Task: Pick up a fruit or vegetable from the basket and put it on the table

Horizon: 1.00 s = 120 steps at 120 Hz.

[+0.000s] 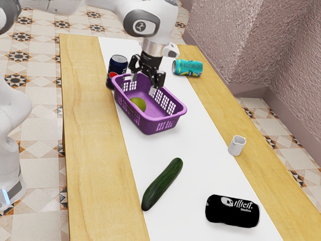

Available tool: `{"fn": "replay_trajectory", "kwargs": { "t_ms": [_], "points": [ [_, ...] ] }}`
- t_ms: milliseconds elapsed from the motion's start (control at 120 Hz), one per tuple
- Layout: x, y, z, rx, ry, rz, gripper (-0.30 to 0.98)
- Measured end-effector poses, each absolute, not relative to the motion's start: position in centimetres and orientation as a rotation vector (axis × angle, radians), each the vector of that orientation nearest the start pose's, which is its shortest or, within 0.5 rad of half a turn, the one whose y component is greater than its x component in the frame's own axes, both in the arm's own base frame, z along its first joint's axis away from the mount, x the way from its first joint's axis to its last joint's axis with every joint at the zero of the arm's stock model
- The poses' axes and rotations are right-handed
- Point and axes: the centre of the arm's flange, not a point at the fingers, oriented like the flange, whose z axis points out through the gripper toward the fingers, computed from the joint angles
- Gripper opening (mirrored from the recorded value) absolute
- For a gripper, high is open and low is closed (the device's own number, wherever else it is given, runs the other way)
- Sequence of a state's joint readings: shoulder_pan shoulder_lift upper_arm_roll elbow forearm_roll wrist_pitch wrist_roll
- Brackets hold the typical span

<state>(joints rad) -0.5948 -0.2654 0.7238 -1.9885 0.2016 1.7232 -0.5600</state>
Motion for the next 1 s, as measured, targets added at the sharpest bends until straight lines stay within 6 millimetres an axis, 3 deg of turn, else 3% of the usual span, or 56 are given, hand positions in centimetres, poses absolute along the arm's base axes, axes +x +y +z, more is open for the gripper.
{"fn": "replay_trajectory", "kwargs": {
  "t_ms": [125, 242, 492, 925, 1000],
  "points": [
    [48.5, 11.6, 53.2, -2.928, -1.01, 0.089, 0.68],
    [47.4, 12.7, 52.4, -2.942, -1.046, 0.092, 0.68],
    [47.1, 11.0, 51.7, -2.968, -0.983, 0.061, 0.68],
    [47.0, 11.2, 49.8, -2.957, -0.97, 0.042, 0.67],
    [46.9, 12.3, 49.3, -2.953, -1.0, 0.047, 0.67]
  ]
}}
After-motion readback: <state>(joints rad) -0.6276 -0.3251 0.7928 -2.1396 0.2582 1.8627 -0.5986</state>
